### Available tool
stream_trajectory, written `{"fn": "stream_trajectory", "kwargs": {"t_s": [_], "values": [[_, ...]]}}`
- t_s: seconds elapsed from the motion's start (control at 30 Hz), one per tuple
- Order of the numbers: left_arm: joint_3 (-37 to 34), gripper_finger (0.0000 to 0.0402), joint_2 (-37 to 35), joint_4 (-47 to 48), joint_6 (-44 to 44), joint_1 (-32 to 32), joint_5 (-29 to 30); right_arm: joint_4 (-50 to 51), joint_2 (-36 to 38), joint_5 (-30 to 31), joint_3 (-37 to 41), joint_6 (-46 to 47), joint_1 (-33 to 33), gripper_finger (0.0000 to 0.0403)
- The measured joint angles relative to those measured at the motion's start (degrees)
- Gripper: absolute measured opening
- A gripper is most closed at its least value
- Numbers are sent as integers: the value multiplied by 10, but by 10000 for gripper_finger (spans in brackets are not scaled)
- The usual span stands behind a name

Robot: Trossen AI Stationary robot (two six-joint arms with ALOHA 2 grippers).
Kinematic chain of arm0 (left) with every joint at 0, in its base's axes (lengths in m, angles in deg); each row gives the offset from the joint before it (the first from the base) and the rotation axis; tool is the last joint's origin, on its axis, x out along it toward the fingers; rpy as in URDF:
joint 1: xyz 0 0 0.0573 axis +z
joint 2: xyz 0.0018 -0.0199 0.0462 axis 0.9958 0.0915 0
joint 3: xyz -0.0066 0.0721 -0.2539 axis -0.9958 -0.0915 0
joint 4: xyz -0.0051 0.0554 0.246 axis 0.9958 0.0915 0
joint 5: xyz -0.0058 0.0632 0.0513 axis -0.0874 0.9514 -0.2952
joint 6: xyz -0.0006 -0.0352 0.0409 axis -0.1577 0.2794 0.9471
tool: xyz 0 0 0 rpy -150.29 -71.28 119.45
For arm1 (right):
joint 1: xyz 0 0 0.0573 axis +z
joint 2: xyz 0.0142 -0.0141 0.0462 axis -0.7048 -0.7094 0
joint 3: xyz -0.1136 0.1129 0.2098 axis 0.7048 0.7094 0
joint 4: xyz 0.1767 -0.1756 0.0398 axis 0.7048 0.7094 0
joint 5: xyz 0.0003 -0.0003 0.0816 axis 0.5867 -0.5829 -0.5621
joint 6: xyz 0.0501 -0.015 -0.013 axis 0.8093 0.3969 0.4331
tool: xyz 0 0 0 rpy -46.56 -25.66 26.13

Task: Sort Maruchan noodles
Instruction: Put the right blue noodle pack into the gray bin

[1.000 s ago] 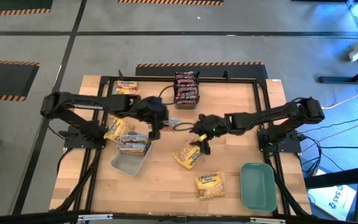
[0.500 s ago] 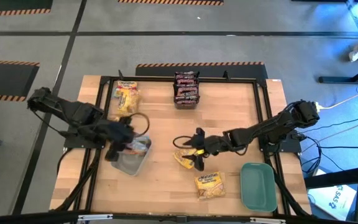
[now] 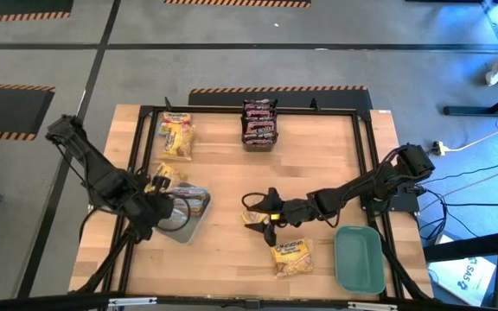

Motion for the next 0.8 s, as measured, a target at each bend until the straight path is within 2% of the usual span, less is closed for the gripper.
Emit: {"fn": "stream_trajectory", "kwargs": {"t_s": [0.13, 0.43, 0.6, 0.8], "values": [[-31, 110, 0, -69, 2, -2, 6, -2, 0, 5, 0, 6, 0, 264], [-130, 110, 3, -201, -6, 26, 68, -1, 0, 20, 0, -9, -1, 264], [-177, 110, 3, -321, 45, 59, 62, 1, 0, 19, 0, -19, -1, 264], [-231, 110, 2, -385, 72, 104, 61, 5, 0, 14, 0, -21, -1, 264]]}}
